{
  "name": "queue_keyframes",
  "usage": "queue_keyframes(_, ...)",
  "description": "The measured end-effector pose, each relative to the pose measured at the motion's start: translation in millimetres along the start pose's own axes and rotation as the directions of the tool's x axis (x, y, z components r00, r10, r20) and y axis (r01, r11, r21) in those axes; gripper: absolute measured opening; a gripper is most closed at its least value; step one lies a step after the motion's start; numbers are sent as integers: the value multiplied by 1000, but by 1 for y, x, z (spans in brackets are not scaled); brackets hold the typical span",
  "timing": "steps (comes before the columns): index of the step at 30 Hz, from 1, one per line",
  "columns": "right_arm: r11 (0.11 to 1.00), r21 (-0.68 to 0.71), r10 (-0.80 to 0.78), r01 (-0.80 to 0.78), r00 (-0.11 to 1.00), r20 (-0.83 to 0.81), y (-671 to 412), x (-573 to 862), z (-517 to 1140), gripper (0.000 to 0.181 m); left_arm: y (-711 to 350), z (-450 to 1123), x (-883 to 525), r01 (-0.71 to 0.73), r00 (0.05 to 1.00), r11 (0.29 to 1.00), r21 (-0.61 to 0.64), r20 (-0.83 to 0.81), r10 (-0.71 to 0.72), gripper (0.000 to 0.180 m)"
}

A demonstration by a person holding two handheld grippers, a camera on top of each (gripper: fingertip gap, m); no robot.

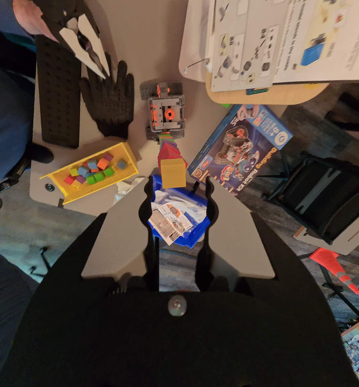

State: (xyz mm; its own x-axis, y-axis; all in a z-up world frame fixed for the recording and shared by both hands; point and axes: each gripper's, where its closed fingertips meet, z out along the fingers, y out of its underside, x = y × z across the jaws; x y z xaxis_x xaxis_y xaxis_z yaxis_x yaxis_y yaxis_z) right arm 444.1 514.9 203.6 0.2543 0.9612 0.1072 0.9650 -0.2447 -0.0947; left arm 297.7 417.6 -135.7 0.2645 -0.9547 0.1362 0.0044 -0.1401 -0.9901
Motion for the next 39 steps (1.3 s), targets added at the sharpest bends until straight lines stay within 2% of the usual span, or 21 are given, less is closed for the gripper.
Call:
queue_keyframes(4, 992, 118, -14, 30, 990, -138, 5, -15, -32, 48, -2, -2, -1, 1, 1000, 1000, 10, 1, -1, 4)
queue_keyframes(7, 992, 123, -12, 40, 975, -222, 35, -48, -28, 46, -4, -3, -1, 5, 1000, 1000, 22, -1, -5, 4)
queue_keyframes(10, 982, 184, -3, 46, 975, -224, 58, -93, 13, 40, -4, -3, 0, 14, 1000, 1000, 28, -8, -13, 4)
queue_keyframes(12, 986, 164, -7, 43, 977, -212, 76, -121, 63, 41, -4, -2, 1, 13, 1000, 1000, 26, -11, -13, 4)
queue_keyframes(16, 990, 139, -31, 37, 998, -51, 96, -180, 179, 40, -2, -1, 2, 8, 1000, 1000, 14, -13, -8, 4)
queue_keyframes(24, 983, -10, -179, 182, 977, 111, 136, -246, 326, 38, 1, 1, 5, -20, 1000, 1000, -9, -9, 20, 3)
queue_keyframes(39, 950, -174, -245, 258, 965, 95, 172, -243, 373, 35, 4, 3, 7, -39, 999, 999, -26, -5, 39, 2)
